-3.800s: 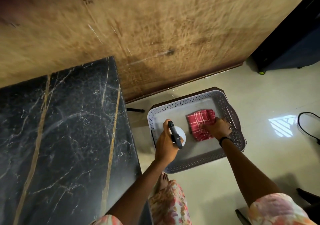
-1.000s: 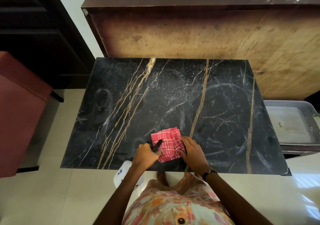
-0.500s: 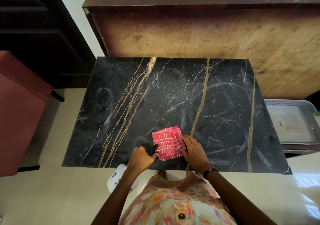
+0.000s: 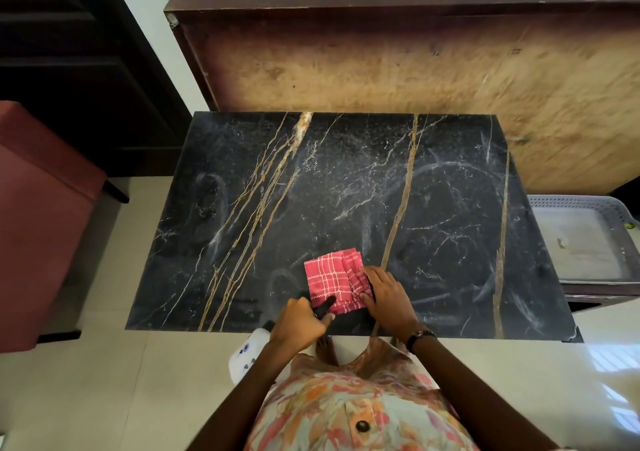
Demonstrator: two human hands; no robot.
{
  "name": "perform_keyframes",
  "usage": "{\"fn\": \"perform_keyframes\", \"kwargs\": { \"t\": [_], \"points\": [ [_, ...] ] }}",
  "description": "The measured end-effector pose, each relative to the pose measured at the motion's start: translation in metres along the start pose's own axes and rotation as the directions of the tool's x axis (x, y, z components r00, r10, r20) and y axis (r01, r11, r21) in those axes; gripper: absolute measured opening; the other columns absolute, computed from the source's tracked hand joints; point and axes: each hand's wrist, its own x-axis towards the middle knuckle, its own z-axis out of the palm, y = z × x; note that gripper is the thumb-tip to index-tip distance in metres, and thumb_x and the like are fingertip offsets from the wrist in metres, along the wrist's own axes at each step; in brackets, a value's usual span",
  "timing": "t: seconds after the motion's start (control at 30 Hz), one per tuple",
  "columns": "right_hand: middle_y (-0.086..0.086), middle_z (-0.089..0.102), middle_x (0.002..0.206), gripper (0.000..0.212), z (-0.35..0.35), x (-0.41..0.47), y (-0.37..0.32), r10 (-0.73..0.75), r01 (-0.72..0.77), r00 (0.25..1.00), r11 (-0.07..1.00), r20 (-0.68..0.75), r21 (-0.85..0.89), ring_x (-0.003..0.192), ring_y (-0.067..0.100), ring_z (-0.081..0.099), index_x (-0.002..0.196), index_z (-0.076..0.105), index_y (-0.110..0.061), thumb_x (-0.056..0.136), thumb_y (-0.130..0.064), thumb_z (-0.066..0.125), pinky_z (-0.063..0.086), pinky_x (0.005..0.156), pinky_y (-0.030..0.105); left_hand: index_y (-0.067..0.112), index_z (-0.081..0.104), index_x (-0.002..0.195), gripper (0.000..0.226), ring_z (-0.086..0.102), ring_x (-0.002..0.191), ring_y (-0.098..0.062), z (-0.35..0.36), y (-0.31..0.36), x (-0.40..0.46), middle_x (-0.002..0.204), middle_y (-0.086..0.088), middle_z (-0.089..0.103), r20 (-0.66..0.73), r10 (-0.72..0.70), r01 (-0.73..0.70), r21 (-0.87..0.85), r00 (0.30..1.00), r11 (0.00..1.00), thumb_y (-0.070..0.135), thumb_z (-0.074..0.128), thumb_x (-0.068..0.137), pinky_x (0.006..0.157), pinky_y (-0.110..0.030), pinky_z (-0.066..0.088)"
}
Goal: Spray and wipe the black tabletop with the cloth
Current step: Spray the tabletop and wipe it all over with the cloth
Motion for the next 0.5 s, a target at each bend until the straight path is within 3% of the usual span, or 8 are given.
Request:
{"fn": "perform_keyframes", "kwargs": {
  "t": [0.17, 0.4, 0.5],
  "points": [
    [0.005, 0.040, 0.146, 0.051, 0.001, -0.002, 0.000, 0.008, -0.008, 1.000, 1.000, -0.005, -0.008, 0.133, 0.021, 0.038, 0.143, 0.034, -0.014, 0.097, -0.029, 0.049, 0.029, 0.112, 0.035, 0.009, 0.067, 0.099, 0.034, 0.066, 0.088, -0.027, -0.002, 0.021, 0.006, 0.095, -0.011, 0.070, 0.027, 0.094, -0.095, 0.020, 0.995, 0.995, 0.037, 0.069, 0.080, 0.076, -0.031, 0.051],
    [0.005, 0.039, 0.146, 0.051, -0.002, -0.004, -0.003, 0.007, -0.008, 1.000, 1.000, -0.004, -0.023, 0.132, 0.021, 0.038, 0.144, 0.034, -0.013, 0.097, -0.028, 0.048, 0.031, 0.110, 0.035, 0.008, 0.065, 0.092, 0.029, 0.063, 0.082, -0.022, -0.011, 0.035, 0.018, 0.091, -0.010, 0.069, -0.020, 0.057, -0.056, 0.047, 0.998, 0.997, 0.036, 0.065, 0.084, 0.076, -0.033, 0.050],
    [0.004, 0.038, 0.147, 0.051, -0.003, -0.004, -0.004, 0.010, -0.010, 1.000, 0.999, 0.004, -0.037, 0.132, 0.020, 0.037, 0.144, 0.032, -0.014, 0.098, -0.028, 0.047, 0.031, 0.110, 0.034, 0.008, 0.067, 0.095, 0.034, 0.067, 0.087, -0.026, -0.016, 0.031, 0.022, 0.092, -0.010, 0.071, -0.018, 0.047, -0.046, 0.039, 0.999, 0.998, 0.040, 0.065, 0.081, 0.082, -0.037, 0.053]
  ]
}}
